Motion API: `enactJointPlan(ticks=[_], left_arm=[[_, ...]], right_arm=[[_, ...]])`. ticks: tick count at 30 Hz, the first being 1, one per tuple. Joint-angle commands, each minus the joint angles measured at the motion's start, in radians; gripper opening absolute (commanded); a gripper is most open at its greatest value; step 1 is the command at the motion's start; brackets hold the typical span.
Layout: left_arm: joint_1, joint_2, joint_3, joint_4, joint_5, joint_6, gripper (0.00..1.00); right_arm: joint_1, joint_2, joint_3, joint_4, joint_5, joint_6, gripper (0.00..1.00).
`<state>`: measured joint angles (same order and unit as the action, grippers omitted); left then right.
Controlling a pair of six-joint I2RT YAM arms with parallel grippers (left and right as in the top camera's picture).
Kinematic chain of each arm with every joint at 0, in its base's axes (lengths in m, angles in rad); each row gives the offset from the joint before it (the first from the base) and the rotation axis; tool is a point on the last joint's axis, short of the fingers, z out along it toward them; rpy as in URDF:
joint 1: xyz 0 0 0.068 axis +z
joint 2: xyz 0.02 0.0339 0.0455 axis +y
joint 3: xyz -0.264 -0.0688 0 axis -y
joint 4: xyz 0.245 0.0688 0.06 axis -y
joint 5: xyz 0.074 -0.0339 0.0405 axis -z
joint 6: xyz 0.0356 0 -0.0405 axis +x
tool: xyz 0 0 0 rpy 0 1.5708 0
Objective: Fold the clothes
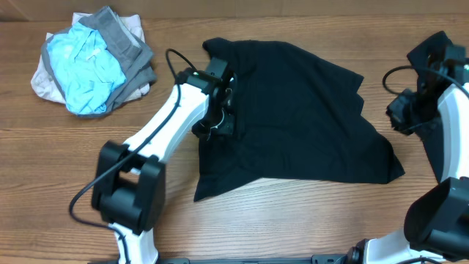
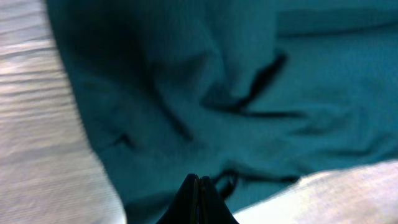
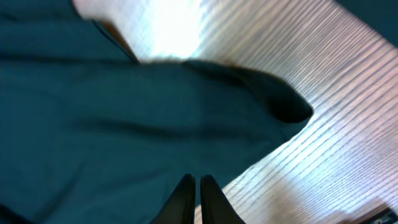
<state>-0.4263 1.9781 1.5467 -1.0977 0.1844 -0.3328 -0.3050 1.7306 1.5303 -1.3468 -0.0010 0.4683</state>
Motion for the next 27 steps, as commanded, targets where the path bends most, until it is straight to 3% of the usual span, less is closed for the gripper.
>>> enactJointPlan(ticks=[1,11,16,21,27], left_arm=[[-0.005,0.064,-0.007,0.019,0.022,-0.001,0.04],[0.001,0.193,-0.007,0.002,0.007,-0.086,0.04],[0.026,0.231,-0.007,-0.055,-0.088,-0.141,0.04],[0.083,0.238,-0.009,-0.142,-0.197,-0.147,0.04],[0.192,0.238,-0.044,-0.176,-0.211,-0.142,0.04]], right_arm=[[0.003,-0.019,-0.096,0.070,-0.031,0.000,0.08],[0.003,-0.017,-0.248,0.246,-0.150,0.030,0.09],[0.003,-0.016,-0.312,0.304,-0.177,0.029,0.05],[0.003,-0.013,-0.359,0.342,-0.178,0.030,0.04],[0.005,-0.012,-0.408,0.382,-0.221,0.030,0.05]])
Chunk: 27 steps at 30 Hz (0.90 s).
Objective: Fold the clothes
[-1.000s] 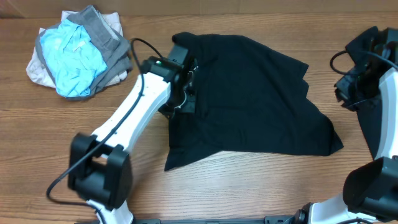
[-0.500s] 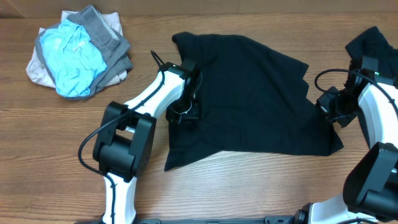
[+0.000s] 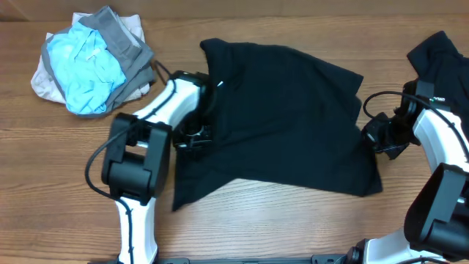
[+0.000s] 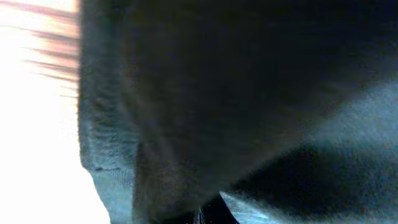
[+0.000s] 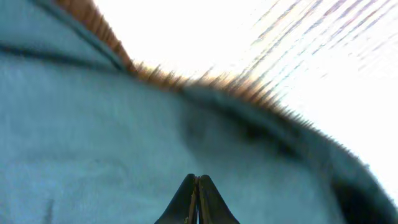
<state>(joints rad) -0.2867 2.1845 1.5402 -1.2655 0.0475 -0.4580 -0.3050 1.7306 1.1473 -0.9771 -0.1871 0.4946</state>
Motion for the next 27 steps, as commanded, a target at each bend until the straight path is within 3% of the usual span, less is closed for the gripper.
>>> enactJointPlan(ticks=[1,7,18,22,27], left_arm=[[0.065,0.032,-0.045,-0.016,-0.075,-0.013,0.04],[0.116,0.032,-0.079,-0.054,-0.088,-0.022,0.04],[0.122,0.031,-0.201,-0.051,-0.084,-0.041,0.04],[0.122,0.031,-0.238,-0.020,-0.084,-0.040,0.04],[0.123,0.031,-0.251,-0.016,-0.086,-0.035,0.04]], right_arm=[[0.008,-0.012,-0.032,0.020,-0.040,0.003,0.05],[0.065,-0.012,-0.042,0.042,-0.040,0.003,0.07],[0.170,-0.010,-0.042,0.151,-0.032,0.008,0.20],[0.166,0.005,-0.042,0.205,-0.031,0.003,0.20],[0.170,0.041,-0.042,0.283,-0.040,-0.001,0.11]])
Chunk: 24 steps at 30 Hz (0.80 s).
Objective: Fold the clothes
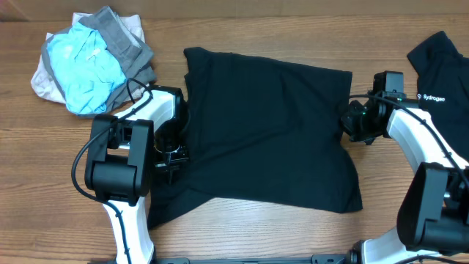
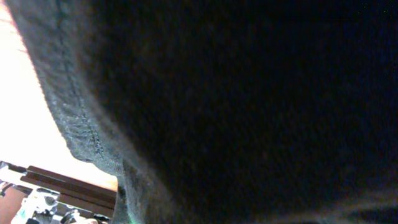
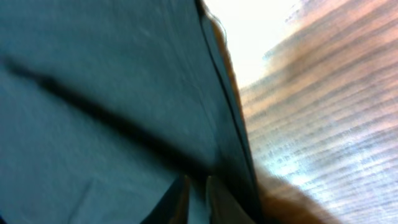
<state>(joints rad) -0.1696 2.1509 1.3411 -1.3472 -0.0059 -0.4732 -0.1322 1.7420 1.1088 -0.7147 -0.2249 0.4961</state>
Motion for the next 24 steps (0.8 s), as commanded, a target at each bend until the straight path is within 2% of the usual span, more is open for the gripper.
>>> enactJointPlan(ticks=[1,20,24], left_arm=[[0.006,0.064,-0.052,0.066,-0.034,-0.016,0.04],[0.006,0.065,-0.052,0.078,-0.053,-0.013,0.04],[0.006,0.065,-0.052,0.087,-0.053,-0.009,0.04]], right_arm=[[0.000,0.039,-0.003,0.034,-0.002,-0.005,0.10],[0.002,0.195,-0.002,0.218,0.003,-0.028,0.08],[0.001,0.226,-0.002,0.243,0.058,-0.029,0.08]])
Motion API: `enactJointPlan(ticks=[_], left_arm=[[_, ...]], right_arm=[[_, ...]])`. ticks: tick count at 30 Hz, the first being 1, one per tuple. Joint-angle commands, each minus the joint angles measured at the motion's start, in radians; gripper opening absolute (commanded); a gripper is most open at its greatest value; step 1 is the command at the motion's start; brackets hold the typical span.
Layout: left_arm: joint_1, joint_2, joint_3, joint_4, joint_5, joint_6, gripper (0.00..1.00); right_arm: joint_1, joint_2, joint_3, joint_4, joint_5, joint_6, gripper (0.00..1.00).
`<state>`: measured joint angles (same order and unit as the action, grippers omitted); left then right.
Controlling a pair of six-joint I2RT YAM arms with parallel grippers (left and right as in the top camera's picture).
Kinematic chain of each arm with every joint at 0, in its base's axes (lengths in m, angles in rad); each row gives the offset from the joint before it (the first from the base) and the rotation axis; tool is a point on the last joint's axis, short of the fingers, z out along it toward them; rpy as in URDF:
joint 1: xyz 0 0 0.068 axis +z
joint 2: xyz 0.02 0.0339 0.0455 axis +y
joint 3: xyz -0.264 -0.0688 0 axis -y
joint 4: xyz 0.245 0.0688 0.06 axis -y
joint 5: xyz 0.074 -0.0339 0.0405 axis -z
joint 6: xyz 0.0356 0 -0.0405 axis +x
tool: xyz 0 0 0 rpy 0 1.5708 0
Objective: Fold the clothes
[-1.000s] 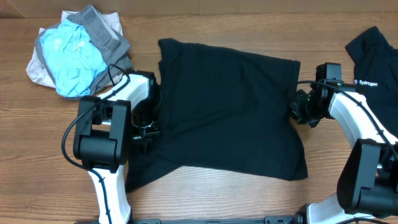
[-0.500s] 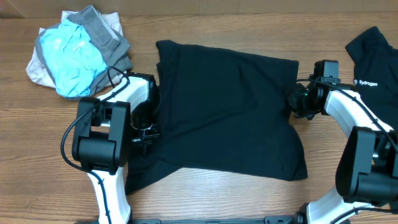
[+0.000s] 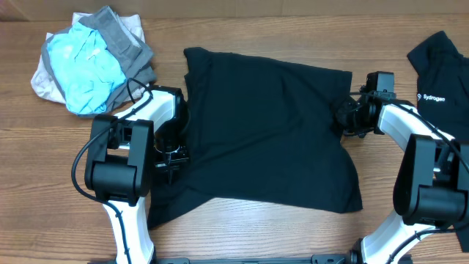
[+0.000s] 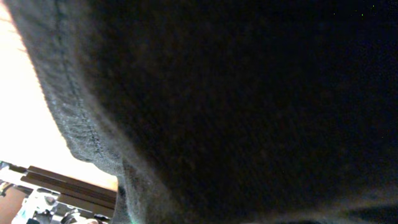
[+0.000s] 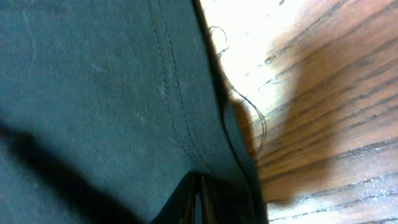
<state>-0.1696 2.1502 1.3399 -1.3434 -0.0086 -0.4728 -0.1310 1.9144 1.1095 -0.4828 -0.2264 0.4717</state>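
A black shirt (image 3: 264, 132) lies spread flat on the wooden table (image 3: 242, 231). My left gripper (image 3: 173, 150) is at the shirt's left edge. In the left wrist view dark cloth (image 4: 249, 93) fills the frame and hides the fingers. My right gripper (image 3: 344, 117) is at the shirt's right edge, near the upper corner. In the right wrist view the right gripper (image 5: 198, 186) has its fingers pressed together on the stitched hem (image 5: 168, 93), with bare wood (image 5: 323, 93) just beyond.
A heap of light blue, grey and white clothes (image 3: 91, 59) sits at the back left. A second black garment with white lettering (image 3: 440, 81) lies at the far right edge. Both arm bases stand at the table's front edge.
The right gripper has shifted slightly toward the shirt's upper right corner, and its fingers, a little apart before, are now together on the hem. The shirt and the left arm have not moved.
At first the shirt lay rumpled further right, my left gripper on its left part and my right gripper off to the right. Then it sat further left and flatter, both grippers on its edges. By the last moment it lay spread, where it stays.
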Motion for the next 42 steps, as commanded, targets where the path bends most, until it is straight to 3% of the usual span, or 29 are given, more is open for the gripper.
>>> enactJointPlan(ticks=[1,10,25,30,37,42], left_arm=[[0.006,0.066,-0.051,0.085,-0.050,0.002,0.04],[0.006,0.066,-0.051,0.092,-0.051,0.021,0.04],[0.006,0.066,-0.051,0.111,-0.051,0.051,0.04],[0.006,0.065,-0.039,0.116,-0.056,0.085,0.04],[-0.001,-0.018,0.084,0.099,-0.054,0.084,0.05],[-0.001,-0.121,0.219,0.061,-0.054,0.084,0.12]], right_arm=[[-0.001,0.059,-0.003,0.019,0.074,-0.005,0.09],[-0.034,0.079,0.020,0.043,0.201,0.026,0.09],[-0.145,0.079,0.167,-0.102,0.319,0.022,0.09],[-0.180,0.079,0.269,-0.222,0.319,0.011,0.05],[-0.183,0.056,0.500,-0.460,0.256,0.033,0.11],[-0.183,-0.019,0.610,-0.585,0.145,0.084,0.14]])
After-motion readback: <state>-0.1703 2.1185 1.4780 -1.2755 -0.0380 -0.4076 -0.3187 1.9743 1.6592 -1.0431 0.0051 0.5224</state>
